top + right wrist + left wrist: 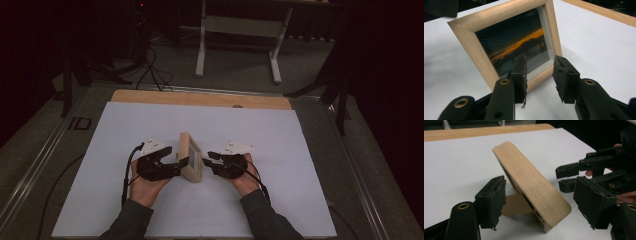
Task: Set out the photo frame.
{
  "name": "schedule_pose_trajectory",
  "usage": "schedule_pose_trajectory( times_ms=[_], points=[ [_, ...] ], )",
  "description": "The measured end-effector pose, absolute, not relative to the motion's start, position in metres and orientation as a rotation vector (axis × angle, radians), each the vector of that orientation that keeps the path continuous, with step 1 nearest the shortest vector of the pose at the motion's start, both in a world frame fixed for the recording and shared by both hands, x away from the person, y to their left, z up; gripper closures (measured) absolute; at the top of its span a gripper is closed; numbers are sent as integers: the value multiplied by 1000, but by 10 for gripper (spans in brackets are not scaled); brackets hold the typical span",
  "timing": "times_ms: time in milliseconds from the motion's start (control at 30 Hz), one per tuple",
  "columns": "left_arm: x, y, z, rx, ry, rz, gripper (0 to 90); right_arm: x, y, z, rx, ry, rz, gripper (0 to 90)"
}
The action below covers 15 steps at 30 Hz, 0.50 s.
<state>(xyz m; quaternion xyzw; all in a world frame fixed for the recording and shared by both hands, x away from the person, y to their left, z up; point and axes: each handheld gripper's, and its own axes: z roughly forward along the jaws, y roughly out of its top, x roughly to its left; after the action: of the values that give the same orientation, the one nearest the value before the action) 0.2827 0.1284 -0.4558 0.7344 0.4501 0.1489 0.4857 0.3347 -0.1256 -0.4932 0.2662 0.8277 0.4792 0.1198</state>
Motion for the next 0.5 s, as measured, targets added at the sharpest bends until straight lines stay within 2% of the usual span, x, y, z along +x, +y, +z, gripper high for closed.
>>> schedule_pose_trajectory(
  times_ms=[500],
  points=[
    [286, 114, -468, 1838, 1122, 353, 281, 336, -128, -492, 793, 2397, 1416, 628]
  ],
)
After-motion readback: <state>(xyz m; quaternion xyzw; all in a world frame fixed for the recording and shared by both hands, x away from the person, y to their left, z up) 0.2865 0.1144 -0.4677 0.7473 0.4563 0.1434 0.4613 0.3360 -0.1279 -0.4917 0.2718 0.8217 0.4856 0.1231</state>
